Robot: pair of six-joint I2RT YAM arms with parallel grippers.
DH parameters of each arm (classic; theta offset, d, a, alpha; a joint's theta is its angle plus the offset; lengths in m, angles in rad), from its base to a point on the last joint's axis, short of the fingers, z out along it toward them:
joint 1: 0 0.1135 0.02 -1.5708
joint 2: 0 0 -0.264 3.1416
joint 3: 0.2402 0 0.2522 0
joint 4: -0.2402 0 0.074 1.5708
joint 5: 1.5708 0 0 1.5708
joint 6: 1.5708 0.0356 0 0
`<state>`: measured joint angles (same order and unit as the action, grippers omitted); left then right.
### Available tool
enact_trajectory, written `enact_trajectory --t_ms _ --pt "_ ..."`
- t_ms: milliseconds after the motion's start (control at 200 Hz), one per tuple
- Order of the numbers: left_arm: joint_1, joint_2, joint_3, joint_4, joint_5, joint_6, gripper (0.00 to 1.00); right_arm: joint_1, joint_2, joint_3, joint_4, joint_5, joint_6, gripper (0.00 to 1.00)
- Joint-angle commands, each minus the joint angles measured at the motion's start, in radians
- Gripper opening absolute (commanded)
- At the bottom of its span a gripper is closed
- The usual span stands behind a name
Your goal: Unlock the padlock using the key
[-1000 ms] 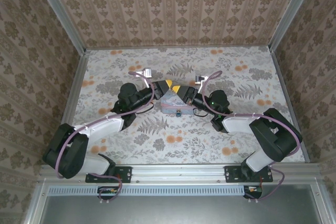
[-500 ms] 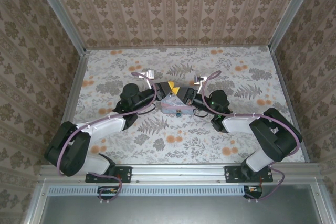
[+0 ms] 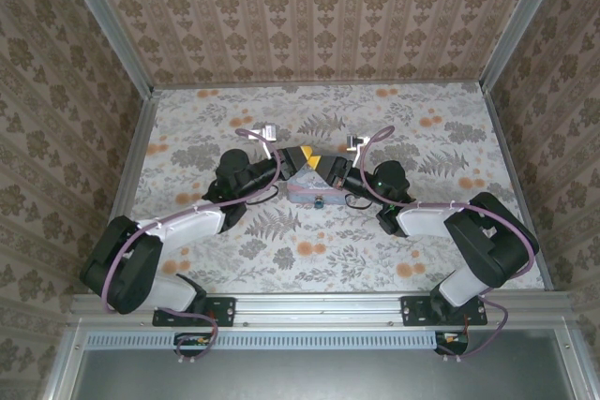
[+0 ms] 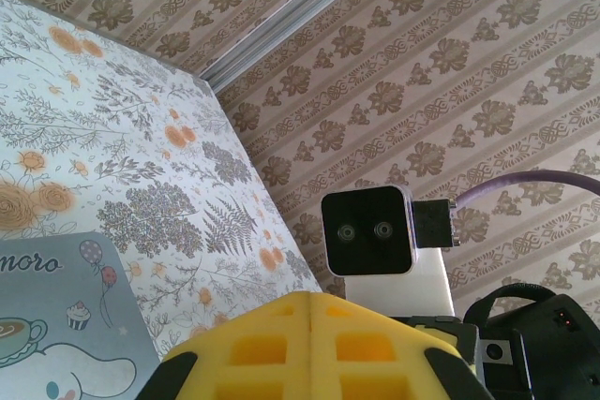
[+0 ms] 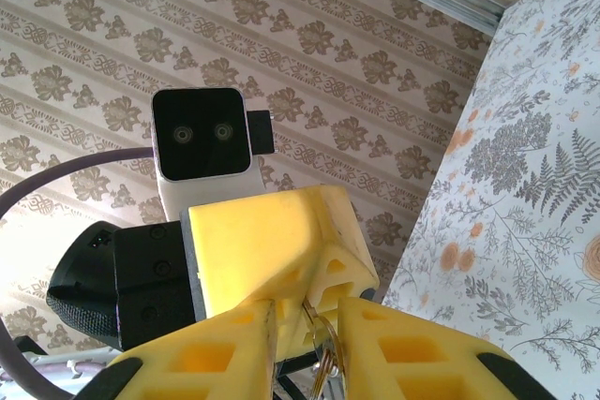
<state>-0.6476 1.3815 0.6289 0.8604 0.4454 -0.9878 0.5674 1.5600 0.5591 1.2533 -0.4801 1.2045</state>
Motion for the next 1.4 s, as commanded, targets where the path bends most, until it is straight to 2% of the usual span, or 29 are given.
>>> enact_trajectory --t_ms 0,715,1025,1395 --pt "-0.007 0.011 0.029 0.019 0.003 -0.004 0.00 -0.003 0.009 -0.008 0.050 -0.022 -0.013 0.26" --pt "-0.014 0.013 0.028 0.018 -0.008 -0.003 0.00 -0.004 0.009 -0.013 0.055 -0.023 -0.008 0.25" --pt "-0.018 0.016 0.025 0.023 -0.017 -0.003 0.00 -0.004 0.009 -0.007 0.055 -0.024 -0.002 0.16" --pt "-0.018 0.011 0.020 0.026 -0.041 -0.004 0.00 -0.011 0.003 -0.028 0.060 -0.019 0.000 0.24"
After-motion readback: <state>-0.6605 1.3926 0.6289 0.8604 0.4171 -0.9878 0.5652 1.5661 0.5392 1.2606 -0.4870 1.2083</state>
